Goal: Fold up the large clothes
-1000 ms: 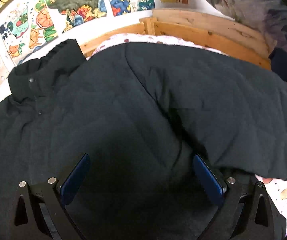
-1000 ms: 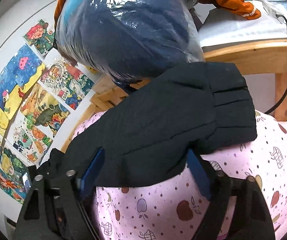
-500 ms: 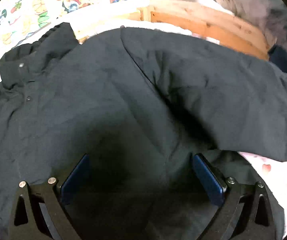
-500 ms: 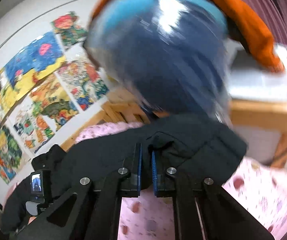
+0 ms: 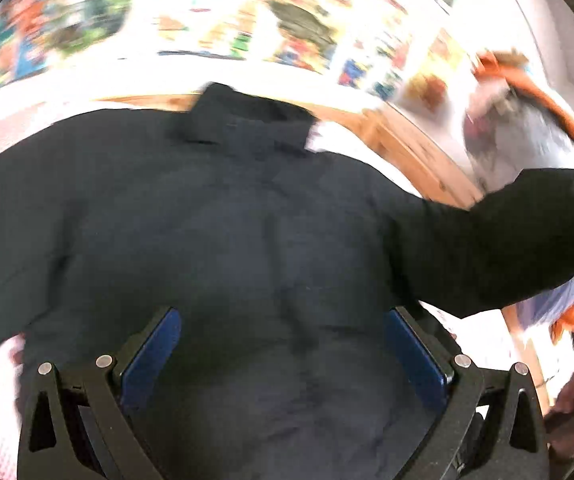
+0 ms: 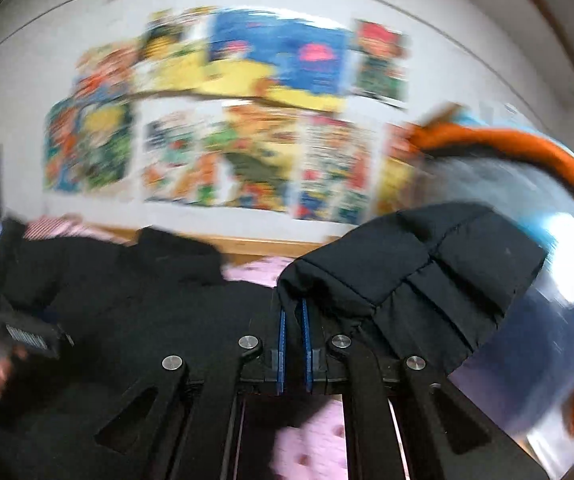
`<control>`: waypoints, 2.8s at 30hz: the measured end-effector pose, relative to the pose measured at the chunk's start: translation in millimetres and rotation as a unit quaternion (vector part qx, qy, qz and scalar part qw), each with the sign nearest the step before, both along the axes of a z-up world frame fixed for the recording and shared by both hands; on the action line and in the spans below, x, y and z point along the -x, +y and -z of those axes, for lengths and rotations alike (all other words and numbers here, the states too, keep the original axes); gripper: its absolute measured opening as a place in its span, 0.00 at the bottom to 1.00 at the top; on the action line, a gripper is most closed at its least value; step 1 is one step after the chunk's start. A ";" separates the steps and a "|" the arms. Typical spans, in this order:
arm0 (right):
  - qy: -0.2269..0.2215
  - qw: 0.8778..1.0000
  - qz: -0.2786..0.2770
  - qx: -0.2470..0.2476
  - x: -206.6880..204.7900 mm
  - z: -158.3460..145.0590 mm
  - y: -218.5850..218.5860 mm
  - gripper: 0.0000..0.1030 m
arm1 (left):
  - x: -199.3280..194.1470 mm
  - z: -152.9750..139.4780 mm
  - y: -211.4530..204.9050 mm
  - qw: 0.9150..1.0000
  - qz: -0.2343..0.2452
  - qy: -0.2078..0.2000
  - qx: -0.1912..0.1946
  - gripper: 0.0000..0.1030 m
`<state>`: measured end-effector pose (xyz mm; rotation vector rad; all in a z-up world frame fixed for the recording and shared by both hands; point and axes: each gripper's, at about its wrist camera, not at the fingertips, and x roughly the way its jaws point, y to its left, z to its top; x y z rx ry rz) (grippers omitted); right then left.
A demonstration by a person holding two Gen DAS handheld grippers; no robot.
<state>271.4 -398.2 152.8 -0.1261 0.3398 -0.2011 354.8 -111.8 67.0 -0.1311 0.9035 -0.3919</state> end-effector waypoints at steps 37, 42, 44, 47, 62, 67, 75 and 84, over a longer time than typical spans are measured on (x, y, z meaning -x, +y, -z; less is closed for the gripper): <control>0.239 0.957 -0.152 -0.057 58.5 133.2 94.7 0.63 | -65.5 110.9 70.8 0.991 -0.067 0.113 -0.017 0.29; 0.225 0.962 -0.148 -0.048 44.5 119.8 92.7 0.63 | -51.5 86.9 74.0 0.996 -0.070 0.054 -0.028 0.07; 0.218 0.965 -0.145 -0.030 42.1 116.5 94.5 0.63 | -47.4 73.5 73.4 0.997 -0.070 0.026 -0.031 0.05; 0.209 0.967 -0.143 -0.012 26.8 109.6 96.8 0.63 | -40.0 46.3 74.7 0.995 -0.077 -0.039 -0.052 0.04; 0.244 0.962 -0.095 -0.081 -120.7 136.2 78.7 0.64 | -88.4 101.5 105.5 0.986 -0.097 0.017 -0.136 0.05; 0.320 0.942 -0.050 -0.089 -178.6 197.5 71.3 0.64 | -96.5 115.9 101.4 0.983 -0.098 0.026 -0.153 0.09; 0.309 0.942 -0.045 -0.126 -168.3 204.6 73.7 0.70 | -64.5 85.6 152.6 0.993 -0.116 0.024 0.006 0.31; 0.267 0.945 -0.164 -0.091 -115.2 146.5 163.5 0.87 | 46.6 31.6 241.4 0.971 -0.210 -0.054 0.098 0.94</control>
